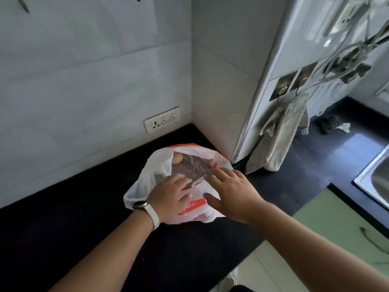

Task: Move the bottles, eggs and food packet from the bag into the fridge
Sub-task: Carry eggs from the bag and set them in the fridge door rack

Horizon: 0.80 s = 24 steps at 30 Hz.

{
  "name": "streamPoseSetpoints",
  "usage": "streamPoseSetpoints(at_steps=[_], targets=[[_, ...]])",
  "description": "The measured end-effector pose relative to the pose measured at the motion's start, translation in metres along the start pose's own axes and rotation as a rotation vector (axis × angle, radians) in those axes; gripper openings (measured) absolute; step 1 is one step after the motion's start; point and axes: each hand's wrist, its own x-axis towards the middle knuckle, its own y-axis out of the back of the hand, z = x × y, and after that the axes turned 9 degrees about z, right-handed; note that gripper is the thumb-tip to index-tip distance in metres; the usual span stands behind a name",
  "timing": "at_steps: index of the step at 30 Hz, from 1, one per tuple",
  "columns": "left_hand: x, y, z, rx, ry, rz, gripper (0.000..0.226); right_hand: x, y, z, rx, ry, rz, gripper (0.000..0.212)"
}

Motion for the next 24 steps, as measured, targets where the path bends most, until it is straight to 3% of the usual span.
streamPoseSetpoints(at_steps=[6, 13, 17, 21, 24], targets=[[0.039, -0.001, -0.005, -0.111, 0.176, -0.004, 0.049, 0.062, -0.025, 0.018, 0.07, 0.108, -0.101, 0.057], [0.075, 0.0, -0.054, -0.047, 0.277, -0.017, 0.045, 0.119, -0.056, 0.027, 0.159, 0.161, -0.203, 0.06], [0.097, -0.003, -0.078, -0.025, 0.295, -0.026, 0.047, 0.146, -0.079, 0.037, 0.108, 0.264, -0.213, 0.091], [0.116, -0.009, -0.098, -0.029, 0.304, -0.019, 0.048, 0.17, -0.1, 0.046, 0.067, 0.274, -0.205, 0.07], [0.127, -0.018, -0.112, -0.023, 0.29, -0.056, 0.049, 0.184, -0.112, 0.046, 0.081, 0.274, -0.215, 0.075]])
